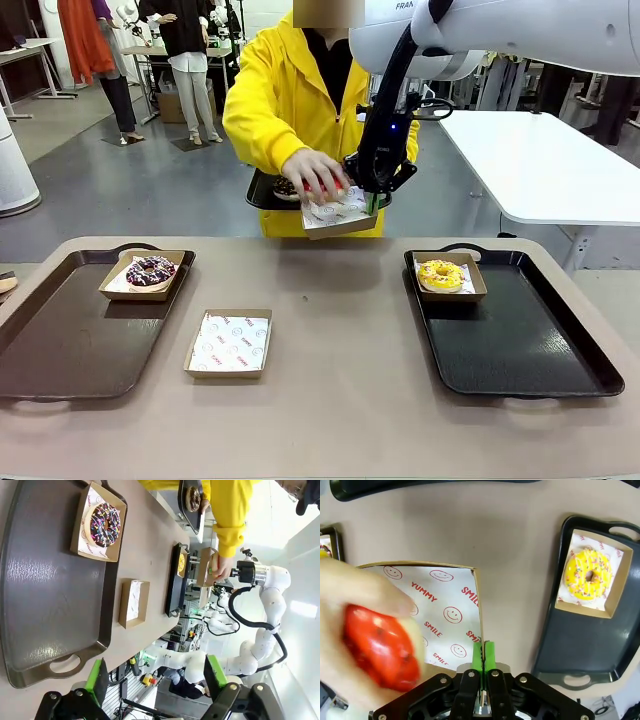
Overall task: Individually package the donuts and arrange them on the tray.
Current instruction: Place the picked Paper togo box on the Handle tray while simultaneously picking up another Paper togo box from the table with the other hand.
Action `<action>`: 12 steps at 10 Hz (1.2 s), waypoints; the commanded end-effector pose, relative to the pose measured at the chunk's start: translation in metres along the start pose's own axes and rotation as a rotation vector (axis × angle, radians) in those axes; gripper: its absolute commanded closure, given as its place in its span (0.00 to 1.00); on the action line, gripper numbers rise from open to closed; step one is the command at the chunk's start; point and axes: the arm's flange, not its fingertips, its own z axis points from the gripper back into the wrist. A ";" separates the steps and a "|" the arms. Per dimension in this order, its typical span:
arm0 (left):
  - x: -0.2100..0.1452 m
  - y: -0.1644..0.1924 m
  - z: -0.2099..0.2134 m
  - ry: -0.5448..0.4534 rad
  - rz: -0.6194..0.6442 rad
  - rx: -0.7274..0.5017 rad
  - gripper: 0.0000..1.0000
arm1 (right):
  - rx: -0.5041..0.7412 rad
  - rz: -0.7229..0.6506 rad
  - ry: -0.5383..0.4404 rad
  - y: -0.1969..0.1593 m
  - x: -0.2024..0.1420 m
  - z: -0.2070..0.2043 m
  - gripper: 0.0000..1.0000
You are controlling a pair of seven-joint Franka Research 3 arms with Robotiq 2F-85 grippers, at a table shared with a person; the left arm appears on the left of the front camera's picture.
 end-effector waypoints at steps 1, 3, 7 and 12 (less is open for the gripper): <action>-0.002 -0.001 0.003 0.003 -0.001 -0.008 0.00 | 0.002 -0.001 -0.001 -0.001 -0.001 0.002 1.00; -0.002 -0.001 0.003 0.003 -0.001 -0.008 0.00 | 0.002 -0.001 -0.001 -0.001 -0.001 0.002 1.00; -0.002 -0.001 0.003 0.003 -0.001 -0.008 0.00 | 0.002 -0.001 -0.001 -0.001 -0.001 0.002 1.00; -0.002 -0.001 0.003 0.003 -0.001 -0.008 0.00 | 0.002 -0.001 -0.001 -0.001 -0.001 0.002 1.00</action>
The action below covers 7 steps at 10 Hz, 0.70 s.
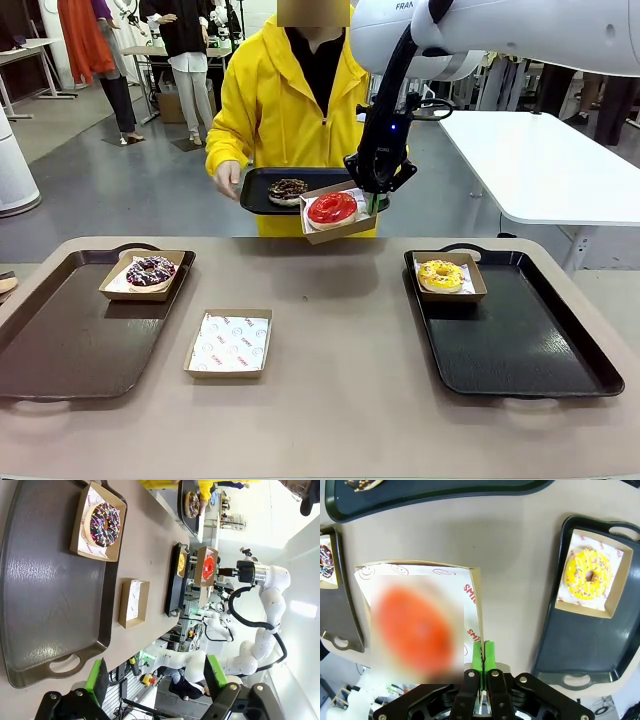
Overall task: Individually package the donuts and arrange them on the tray.
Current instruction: Place the picked Paper togo box on the Handle tray while simultaneously picking up another Paper togo box from the table with the other hand.
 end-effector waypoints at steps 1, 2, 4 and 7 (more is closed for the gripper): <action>-0.001 -0.001 0.002 0.003 -0.002 -0.007 0.00 | 0.002 -0.001 -0.001 -0.001 -0.001 0.002 1.00; -0.001 -0.001 0.002 0.003 -0.002 -0.007 0.00 | 0.002 -0.001 -0.001 -0.001 -0.001 0.002 1.00; -0.001 -0.001 0.002 0.003 -0.002 -0.007 0.00 | 0.002 -0.001 -0.001 -0.001 -0.001 0.002 1.00; -0.001 -0.001 0.002 0.003 -0.002 -0.007 0.00 | 0.002 -0.001 -0.001 -0.001 -0.001 0.002 1.00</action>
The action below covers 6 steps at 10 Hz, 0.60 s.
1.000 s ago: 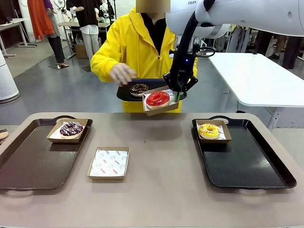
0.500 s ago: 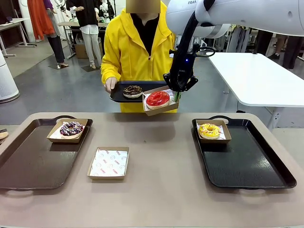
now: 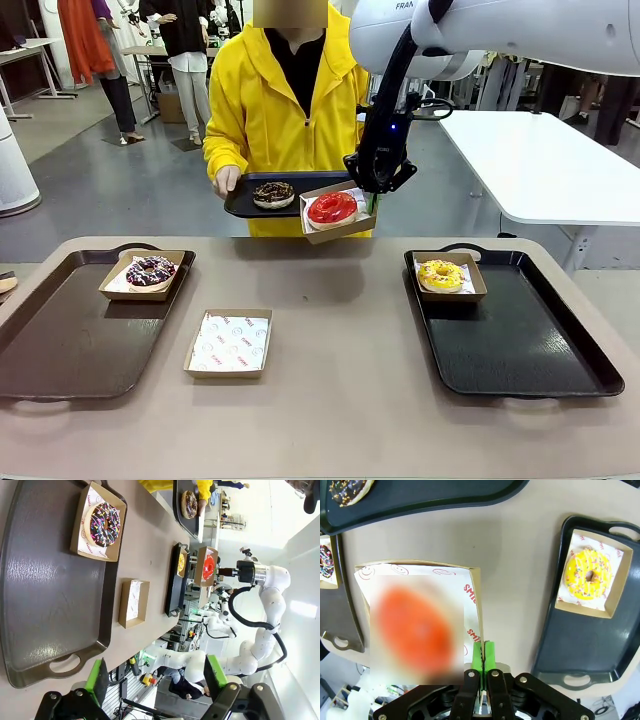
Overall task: Individually package the donuts and arrange them on the tray.
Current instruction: Place the picked Paper togo box on the Handle tray while simultaneously picking up another Paper togo box from the table with the other hand.
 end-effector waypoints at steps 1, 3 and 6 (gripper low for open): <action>-0.001 -0.001 0.002 0.002 -0.002 -0.007 0.00 | 0.002 -0.001 -0.001 -0.001 -0.001 0.002 1.00; -0.001 -0.001 0.002 0.002 -0.002 -0.007 0.00 | 0.002 -0.001 -0.001 -0.001 -0.001 0.002 1.00; -0.001 -0.001 0.002 0.002 -0.002 -0.007 0.00 | 0.002 -0.001 -0.001 -0.001 -0.001 0.002 1.00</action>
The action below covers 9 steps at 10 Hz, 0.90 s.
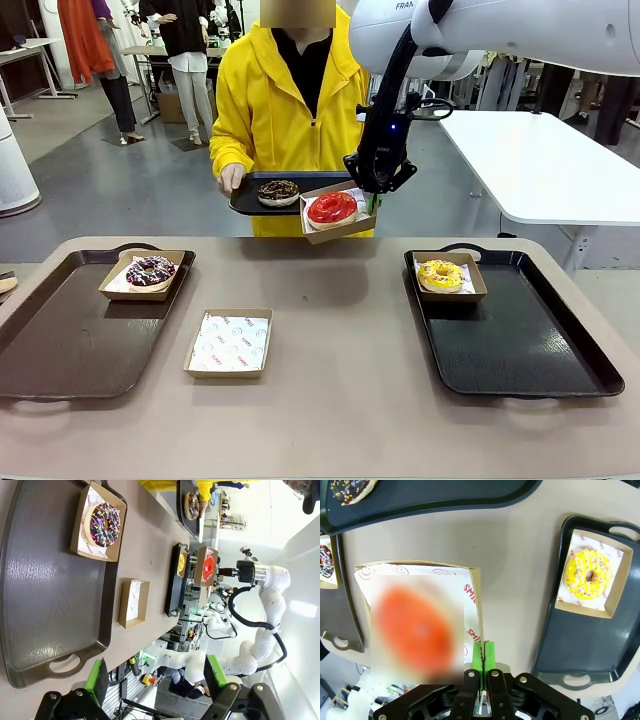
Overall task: Individually package the donuts and arrange them on the tray.
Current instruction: Place the picked Paper togo box on the Handle tray while simultaneously picking up another Paper togo box from the table with the other hand.
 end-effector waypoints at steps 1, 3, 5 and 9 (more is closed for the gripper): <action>-0.001 -0.001 0.002 0.002 -0.002 -0.007 0.00 | 0.002 -0.001 -0.001 -0.001 -0.001 0.002 1.00; -0.001 -0.001 0.002 0.002 -0.002 -0.007 0.00 | 0.002 -0.001 -0.001 -0.001 -0.001 0.002 1.00; -0.001 -0.001 0.002 0.002 -0.002 -0.007 0.00 | 0.002 -0.001 -0.001 -0.001 -0.001 0.002 1.00; -0.001 -0.010 0.002 0.010 -0.004 0.026 0.00 | -0.017 0.041 0.037 -0.014 -0.008 0.004 0.99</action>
